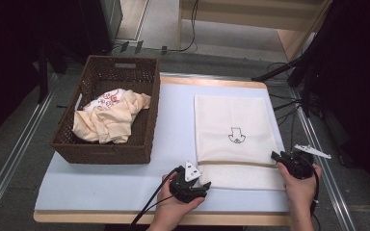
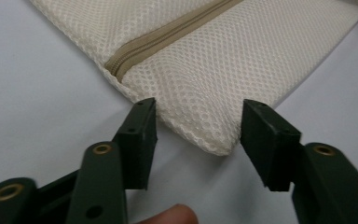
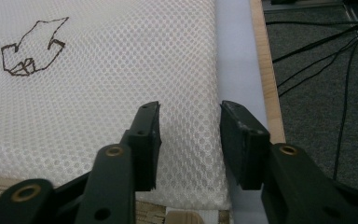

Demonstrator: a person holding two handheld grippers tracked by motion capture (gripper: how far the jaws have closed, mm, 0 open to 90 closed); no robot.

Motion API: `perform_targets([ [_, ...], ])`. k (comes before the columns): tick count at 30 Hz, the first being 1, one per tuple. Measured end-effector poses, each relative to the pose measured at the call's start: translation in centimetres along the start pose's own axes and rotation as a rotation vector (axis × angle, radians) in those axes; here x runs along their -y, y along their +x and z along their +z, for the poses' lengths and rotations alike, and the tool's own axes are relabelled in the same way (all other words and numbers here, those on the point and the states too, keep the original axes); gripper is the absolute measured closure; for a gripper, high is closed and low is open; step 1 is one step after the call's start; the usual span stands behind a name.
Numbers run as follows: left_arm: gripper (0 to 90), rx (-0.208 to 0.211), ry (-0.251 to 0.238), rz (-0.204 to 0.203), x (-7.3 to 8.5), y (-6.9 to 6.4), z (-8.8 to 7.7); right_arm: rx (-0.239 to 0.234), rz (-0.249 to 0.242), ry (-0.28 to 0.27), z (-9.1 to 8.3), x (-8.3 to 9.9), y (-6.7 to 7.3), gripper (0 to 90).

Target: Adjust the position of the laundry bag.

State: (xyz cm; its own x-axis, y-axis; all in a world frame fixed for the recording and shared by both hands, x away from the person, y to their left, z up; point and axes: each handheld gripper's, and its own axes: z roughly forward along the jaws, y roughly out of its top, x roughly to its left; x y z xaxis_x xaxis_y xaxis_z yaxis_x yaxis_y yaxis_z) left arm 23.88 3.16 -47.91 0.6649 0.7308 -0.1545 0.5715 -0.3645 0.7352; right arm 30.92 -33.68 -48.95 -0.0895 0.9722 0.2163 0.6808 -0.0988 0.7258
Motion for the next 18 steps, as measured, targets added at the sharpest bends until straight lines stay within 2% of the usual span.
perform_targets([
  [4,70.7,0.029,0.008,0.004,0.1,0.0,0.0,0.020,0.018,-0.003,0.0,0.1,-0.1,82.2],
  [5,73.9,0.035,0.012,0.001,0.0,0.1,0.0,0.010,0.028,-0.003,0.0,0.1,-0.2,85.2],
  [6,80.1,0.061,0.015,-0.018,-0.1,0.3,0.0,-0.017,0.049,0.003,0.0,0.1,-0.4,87.5],
  [7,82.2,0.061,0.015,-0.018,-0.1,0.3,0.0,-0.017,0.049,0.003,0.0,0.1,-0.4,87.5],
  [9,83.4,0.068,0.009,-0.028,-0.2,0.5,-0.3,-0.039,0.051,-0.009,-0.2,0.1,-0.5,88.3],
  [12,84.4,0.067,-0.004,-0.035,-0.2,0.9,-0.7,-0.047,0.030,-0.019,-0.5,0.1,0.0,88.4],
  [15,84.4,0.066,-0.009,-0.041,-0.3,1.4,-1.2,-0.065,0.031,-0.026,-0.6,0.0,0.5,88.4],
  [18,84.4,0.071,-0.025,-0.065,-0.2,2.1,-1.8,-0.084,0.034,-0.029,-0.8,0.0,1.0,88.4],
])
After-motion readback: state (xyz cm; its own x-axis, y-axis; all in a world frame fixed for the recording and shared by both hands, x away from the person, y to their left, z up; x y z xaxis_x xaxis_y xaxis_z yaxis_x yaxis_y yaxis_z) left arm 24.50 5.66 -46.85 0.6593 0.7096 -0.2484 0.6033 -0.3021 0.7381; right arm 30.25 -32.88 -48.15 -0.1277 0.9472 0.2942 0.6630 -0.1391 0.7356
